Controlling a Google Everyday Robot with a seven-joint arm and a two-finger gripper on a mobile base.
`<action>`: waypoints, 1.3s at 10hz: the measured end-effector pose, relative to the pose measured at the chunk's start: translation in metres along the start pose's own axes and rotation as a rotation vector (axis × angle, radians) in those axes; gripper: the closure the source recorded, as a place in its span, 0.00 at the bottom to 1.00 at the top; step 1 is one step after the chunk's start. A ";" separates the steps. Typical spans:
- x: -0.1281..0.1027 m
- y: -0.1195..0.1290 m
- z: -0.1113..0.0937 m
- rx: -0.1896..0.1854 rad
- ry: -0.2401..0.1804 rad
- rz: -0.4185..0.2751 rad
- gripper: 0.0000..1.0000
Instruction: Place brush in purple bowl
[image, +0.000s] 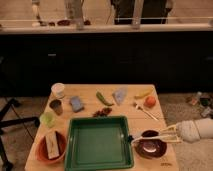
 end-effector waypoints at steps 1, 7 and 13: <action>0.000 0.000 0.000 0.000 0.000 0.000 0.87; 0.000 0.000 0.000 0.000 0.000 0.000 0.69; 0.000 0.000 0.000 0.000 -0.001 0.001 0.20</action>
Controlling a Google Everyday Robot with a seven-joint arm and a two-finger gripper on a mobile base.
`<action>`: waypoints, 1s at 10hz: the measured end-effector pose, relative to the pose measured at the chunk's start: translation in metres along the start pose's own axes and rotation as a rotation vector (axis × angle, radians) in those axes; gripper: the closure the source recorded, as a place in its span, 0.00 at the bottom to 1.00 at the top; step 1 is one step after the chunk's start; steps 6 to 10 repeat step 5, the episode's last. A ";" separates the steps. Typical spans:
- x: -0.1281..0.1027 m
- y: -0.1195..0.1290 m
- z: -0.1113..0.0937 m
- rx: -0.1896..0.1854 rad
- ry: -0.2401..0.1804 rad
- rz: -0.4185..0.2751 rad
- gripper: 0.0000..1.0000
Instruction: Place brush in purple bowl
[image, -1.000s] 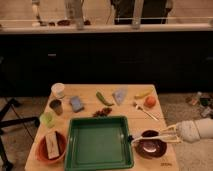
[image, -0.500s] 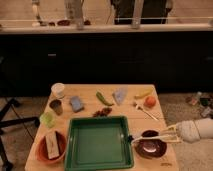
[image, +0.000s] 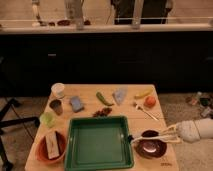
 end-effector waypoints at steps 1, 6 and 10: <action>0.000 0.000 0.000 0.000 0.000 0.000 0.20; -0.001 -0.001 0.001 -0.002 -0.001 -0.002 0.20; -0.001 -0.001 0.001 -0.002 -0.001 -0.002 0.20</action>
